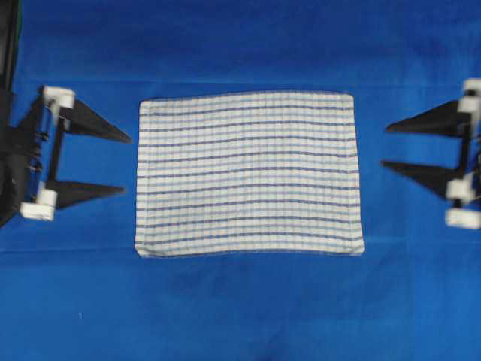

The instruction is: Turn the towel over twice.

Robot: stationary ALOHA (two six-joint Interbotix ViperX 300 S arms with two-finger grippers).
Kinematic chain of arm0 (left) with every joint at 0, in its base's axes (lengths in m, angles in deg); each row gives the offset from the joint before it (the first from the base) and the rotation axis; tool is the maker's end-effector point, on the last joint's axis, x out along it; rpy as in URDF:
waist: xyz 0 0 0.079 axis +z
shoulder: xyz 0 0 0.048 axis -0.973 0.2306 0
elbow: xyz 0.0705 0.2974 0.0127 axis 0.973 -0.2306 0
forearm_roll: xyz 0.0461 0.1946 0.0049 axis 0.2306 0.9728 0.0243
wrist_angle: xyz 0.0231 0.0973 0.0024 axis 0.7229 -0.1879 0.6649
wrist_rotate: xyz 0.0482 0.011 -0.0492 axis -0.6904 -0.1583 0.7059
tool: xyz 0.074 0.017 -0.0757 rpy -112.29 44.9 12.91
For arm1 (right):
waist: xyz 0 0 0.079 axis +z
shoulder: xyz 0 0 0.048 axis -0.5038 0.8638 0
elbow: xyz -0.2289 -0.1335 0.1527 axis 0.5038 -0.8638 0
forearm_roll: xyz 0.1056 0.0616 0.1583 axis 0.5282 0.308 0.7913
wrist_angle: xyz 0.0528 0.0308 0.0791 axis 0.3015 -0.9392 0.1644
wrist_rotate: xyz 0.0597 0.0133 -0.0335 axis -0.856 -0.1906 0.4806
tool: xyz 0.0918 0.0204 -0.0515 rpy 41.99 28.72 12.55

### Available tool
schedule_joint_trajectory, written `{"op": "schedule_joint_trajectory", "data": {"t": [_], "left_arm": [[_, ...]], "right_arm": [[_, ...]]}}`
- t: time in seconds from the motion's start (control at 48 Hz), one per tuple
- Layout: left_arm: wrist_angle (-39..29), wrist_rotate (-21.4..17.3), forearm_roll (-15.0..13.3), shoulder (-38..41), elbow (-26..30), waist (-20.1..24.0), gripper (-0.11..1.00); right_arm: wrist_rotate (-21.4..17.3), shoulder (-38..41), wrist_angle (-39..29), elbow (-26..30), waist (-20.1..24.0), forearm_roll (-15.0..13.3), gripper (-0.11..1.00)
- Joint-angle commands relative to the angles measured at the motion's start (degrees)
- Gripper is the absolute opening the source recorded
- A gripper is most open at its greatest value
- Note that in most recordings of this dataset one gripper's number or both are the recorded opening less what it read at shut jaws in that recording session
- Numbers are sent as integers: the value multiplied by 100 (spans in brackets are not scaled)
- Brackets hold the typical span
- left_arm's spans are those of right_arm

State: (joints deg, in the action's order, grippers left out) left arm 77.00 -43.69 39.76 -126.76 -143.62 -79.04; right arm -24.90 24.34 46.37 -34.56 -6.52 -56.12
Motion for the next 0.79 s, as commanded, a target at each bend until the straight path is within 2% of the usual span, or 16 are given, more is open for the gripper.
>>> {"op": "schedule_joint_trajectory", "data": {"t": [0.0, 0.229, 0.479, 0.667, 0.771], "left_arm": [[-53, -70, 9, -281, 9, 141, 85], [-211, -114, 9, -580, -70, 457, 85], [-255, -149, 9, -624, -62, 475, 85], [-712, -229, 18, -1090, -88, 589, 84], [-993, -229, 9, -1450, -202, 703, 84]], "right_arm": [[18, -299, -9, -44, -44, -167, 62], [26, -387, -53, -167, -255, -202, 62], [35, -378, -79, -158, -299, -202, 62], [149, -791, -404, -211, -299, -176, 62], [264, -1125, -527, -431, -308, -158, 62]]}}
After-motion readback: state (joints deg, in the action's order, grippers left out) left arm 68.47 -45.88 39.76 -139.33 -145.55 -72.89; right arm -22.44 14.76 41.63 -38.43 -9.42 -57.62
